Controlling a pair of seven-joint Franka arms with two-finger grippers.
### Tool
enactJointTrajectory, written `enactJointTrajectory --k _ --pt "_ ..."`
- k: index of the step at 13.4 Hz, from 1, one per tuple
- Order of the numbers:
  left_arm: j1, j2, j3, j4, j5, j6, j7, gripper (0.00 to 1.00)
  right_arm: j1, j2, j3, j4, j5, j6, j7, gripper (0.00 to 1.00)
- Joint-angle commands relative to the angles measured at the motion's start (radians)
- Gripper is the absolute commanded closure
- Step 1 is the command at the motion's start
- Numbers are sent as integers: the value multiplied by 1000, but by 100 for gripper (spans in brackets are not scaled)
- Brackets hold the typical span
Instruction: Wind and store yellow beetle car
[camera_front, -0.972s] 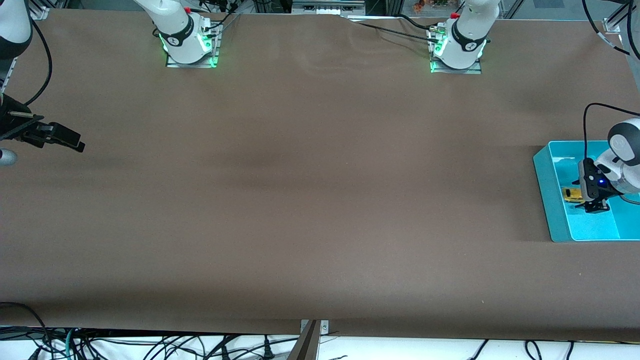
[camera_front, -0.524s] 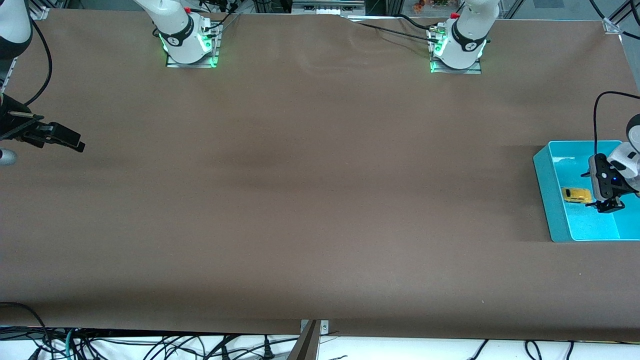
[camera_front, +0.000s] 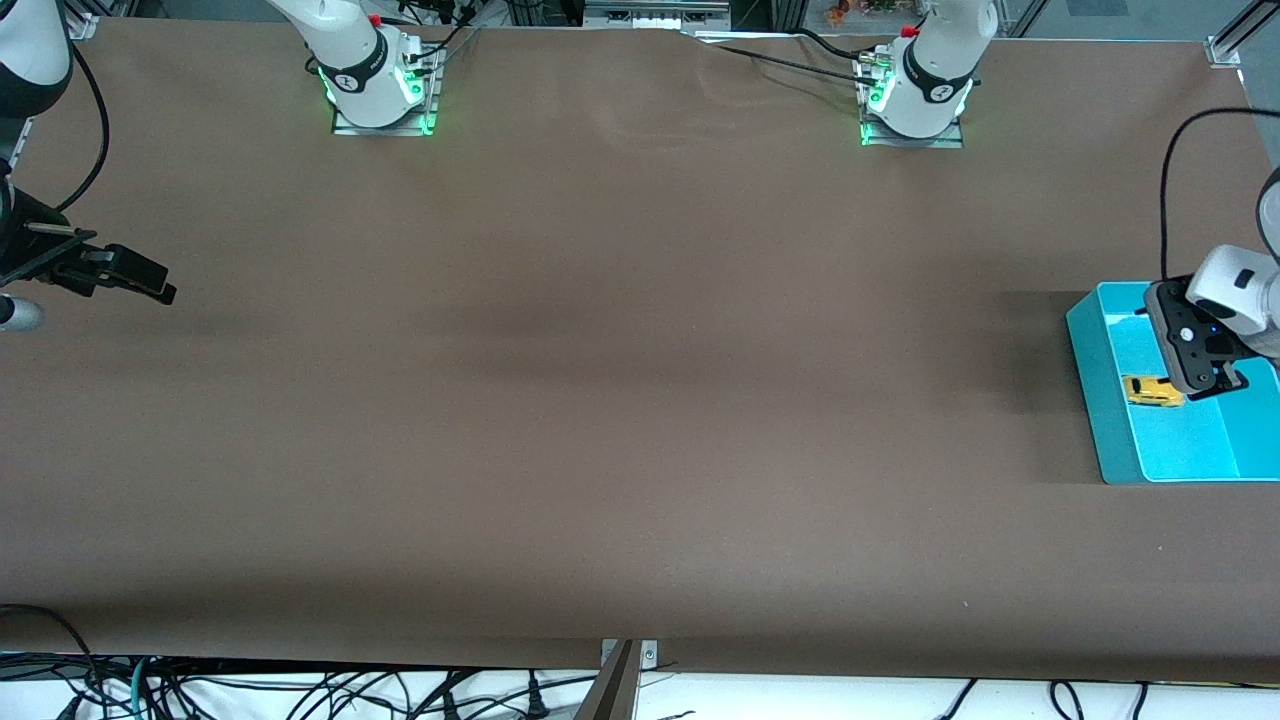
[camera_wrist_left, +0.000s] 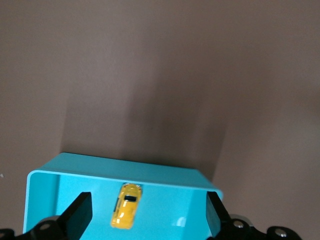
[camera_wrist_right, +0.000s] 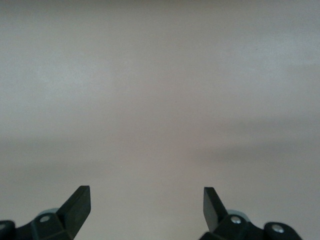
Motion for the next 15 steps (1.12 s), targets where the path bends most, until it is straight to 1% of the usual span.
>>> enactJointTrajectory --k 1,3,5,9,11,13,14,15 --pt "-65 -19 14 71 -65 -77 -183 0 -1 -3 4 16 10 -20 10 0" --pt "-105 -51 14 81 -97 -92 -350 0 -1 -3 4 16 10 -24 11 0" --pt "-120 -82 14 81 -160 -115 -559 0 -1 -3 4 16 11 -29 13 0" --pt "-162 -140 17 81 -171 -119 -927 0 -1 -3 1 16 11 -32 14 0" --pt "-175 -160 23 81 -171 -135 -1032 0 -1 -3 3 16 13 -33 13 0" --pt "-200 -194 30 81 -169 -192 -1083 0 -1 -3 1 16 14 -32 13 0" --pt "-230 -206 44 81 -168 -217 -1106 0 -2 -3 0 16 15 -32 13 0" --pt "-273 -217 81 79 -168 -235 -1162 0 -1 -3 0 16 15 -32 13 0"
